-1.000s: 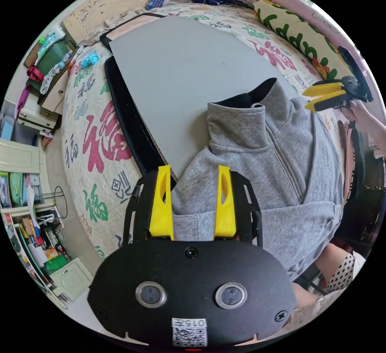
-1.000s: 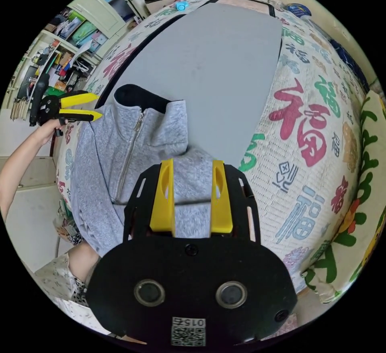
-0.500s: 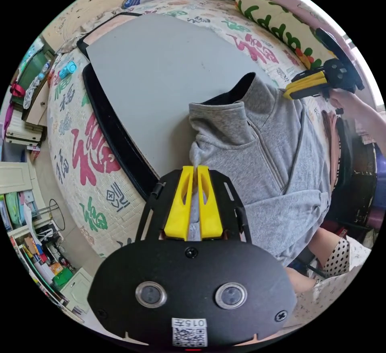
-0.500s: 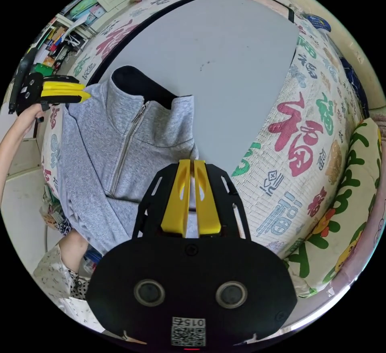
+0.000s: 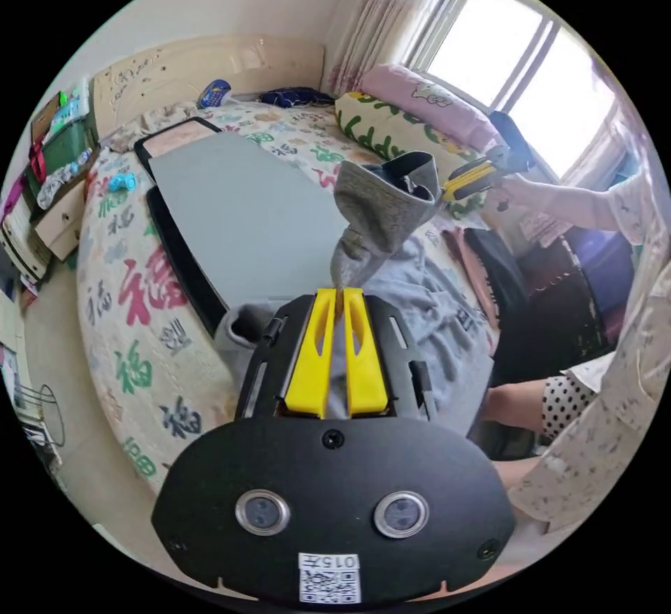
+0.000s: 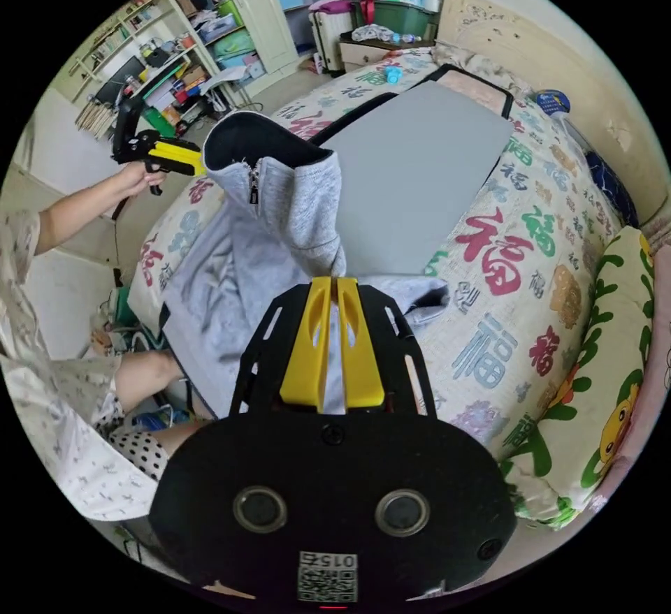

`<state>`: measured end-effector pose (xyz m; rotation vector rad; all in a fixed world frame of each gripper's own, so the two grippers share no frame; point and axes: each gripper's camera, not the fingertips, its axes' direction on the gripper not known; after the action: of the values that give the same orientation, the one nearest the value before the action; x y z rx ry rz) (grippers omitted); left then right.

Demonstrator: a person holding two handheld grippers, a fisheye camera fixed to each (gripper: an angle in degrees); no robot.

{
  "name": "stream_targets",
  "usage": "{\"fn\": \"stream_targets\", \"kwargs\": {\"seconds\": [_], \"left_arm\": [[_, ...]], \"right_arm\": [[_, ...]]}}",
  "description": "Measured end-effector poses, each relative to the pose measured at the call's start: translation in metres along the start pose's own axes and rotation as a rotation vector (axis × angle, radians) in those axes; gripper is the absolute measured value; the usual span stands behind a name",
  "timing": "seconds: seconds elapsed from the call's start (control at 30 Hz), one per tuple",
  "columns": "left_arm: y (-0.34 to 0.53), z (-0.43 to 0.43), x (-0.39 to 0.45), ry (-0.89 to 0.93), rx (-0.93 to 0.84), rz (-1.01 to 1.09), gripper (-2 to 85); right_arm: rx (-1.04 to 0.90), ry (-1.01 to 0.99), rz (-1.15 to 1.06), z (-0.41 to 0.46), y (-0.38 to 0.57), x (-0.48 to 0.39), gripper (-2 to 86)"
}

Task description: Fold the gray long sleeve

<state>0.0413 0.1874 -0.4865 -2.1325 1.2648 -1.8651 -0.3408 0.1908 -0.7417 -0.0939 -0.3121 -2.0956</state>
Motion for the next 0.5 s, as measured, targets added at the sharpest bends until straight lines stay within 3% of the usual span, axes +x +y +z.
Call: {"fn": "stream_targets", "kwargs": {"seconds": [0.07,0.2,0.27,0.37,0.5], "left_arm": [[0.078,-0.001,0.032,0.119,-0.011,-0.022,0.8],[0.187,0.025,0.093,0.206,-0.124,-0.033,0.6],[0.252,0.07,0.121,0.172,-0.274,-0.06,0.2],[0.313,0.123,0.133,0.119,-0.56,-0.127,-0.5],[0.331,0.115,0.127,0.217,-0.466,-0.235,-0.7]], "right_arm": [[-0.036,-0.156,0.04,0.012,0.06,-0.027,-0.6],[-0.175,-0.239,0.072,0.067,0.139,-0.076,-0.6],[-0.375,-0.205,0.075,0.123,0.18,-0.104,-0.8],[-0.517,-0.178,0.088,0.155,0.213,-0.118,-0.9],[-0.445,-0.179,0.134,0.147,0.221,-0.113,-1.0]]}}
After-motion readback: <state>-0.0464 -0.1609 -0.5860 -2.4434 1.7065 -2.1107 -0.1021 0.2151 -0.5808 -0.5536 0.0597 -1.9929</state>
